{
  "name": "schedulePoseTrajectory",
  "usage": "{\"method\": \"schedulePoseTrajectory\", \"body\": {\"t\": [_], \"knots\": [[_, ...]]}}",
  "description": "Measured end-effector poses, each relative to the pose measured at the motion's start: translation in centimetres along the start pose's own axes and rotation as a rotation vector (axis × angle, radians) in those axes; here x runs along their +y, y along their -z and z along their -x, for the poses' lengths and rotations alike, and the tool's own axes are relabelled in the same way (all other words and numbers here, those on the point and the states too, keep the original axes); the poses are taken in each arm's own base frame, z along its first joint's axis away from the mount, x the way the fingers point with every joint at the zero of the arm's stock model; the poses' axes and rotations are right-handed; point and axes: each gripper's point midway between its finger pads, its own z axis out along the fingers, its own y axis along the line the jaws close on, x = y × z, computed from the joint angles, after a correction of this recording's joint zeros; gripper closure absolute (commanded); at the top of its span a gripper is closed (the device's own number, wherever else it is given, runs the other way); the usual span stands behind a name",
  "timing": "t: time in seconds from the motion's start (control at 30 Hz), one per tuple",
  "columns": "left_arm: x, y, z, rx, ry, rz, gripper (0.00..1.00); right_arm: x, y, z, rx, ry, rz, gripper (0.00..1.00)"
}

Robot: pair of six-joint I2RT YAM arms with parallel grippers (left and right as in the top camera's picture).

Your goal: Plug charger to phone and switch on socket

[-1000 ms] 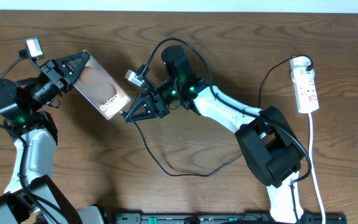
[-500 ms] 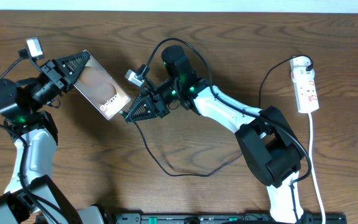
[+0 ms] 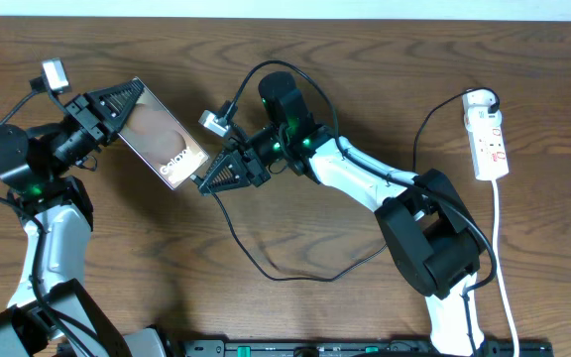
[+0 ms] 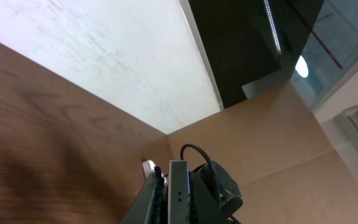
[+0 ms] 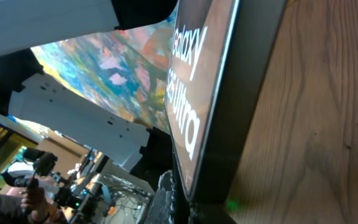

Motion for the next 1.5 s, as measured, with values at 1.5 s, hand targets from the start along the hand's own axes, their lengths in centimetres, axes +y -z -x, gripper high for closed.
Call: {"method": "schedulePoseTrajectory", "body": {"t": [1.5], "knots": [[0.5,0.8,1.6,-0.078,-0.022,0.028,0.93,-1.1,1.3,1.4,-0.062,-0.062,-0.075,0.99]]}}
